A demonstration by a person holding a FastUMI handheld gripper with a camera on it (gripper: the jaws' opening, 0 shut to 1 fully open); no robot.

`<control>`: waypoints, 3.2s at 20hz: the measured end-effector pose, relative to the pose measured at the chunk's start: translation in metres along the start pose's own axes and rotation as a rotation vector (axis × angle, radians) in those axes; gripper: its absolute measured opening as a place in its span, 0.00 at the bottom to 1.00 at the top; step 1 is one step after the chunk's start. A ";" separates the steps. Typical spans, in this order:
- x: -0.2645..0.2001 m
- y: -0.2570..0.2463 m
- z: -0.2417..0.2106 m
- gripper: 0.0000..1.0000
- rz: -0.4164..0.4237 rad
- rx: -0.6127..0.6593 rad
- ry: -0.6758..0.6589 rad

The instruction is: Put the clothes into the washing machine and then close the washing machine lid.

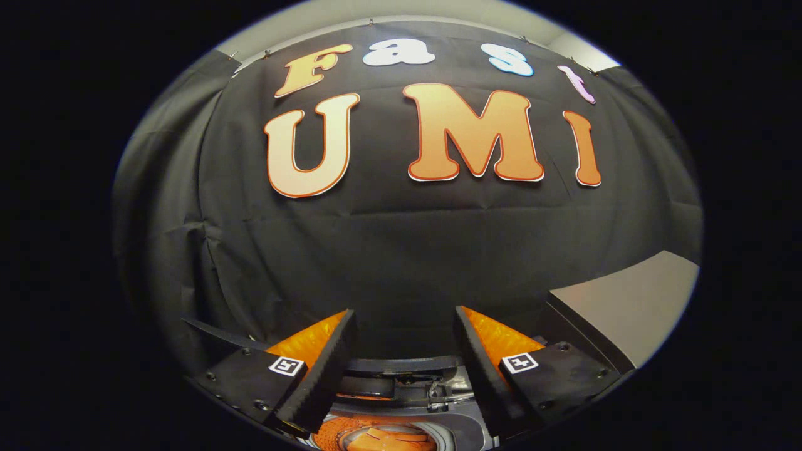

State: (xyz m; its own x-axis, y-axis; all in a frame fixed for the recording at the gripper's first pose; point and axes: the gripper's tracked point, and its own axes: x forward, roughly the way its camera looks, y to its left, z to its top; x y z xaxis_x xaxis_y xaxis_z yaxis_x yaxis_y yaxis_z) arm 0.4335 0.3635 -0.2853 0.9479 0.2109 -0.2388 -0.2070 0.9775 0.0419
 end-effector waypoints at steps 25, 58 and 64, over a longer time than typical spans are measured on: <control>-0.120 0.016 -0.055 0.97 0.061 0.052 0.072; -0.394 -0.099 0.204 0.97 0.073 -0.077 -0.255; -0.402 -0.112 0.204 0.96 0.073 -0.051 -0.267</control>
State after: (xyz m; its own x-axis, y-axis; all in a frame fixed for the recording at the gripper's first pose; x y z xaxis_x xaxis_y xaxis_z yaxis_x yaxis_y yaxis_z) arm 0.1255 0.1709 0.0035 0.9589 0.2825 0.0270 -0.2826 0.9592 -0.0005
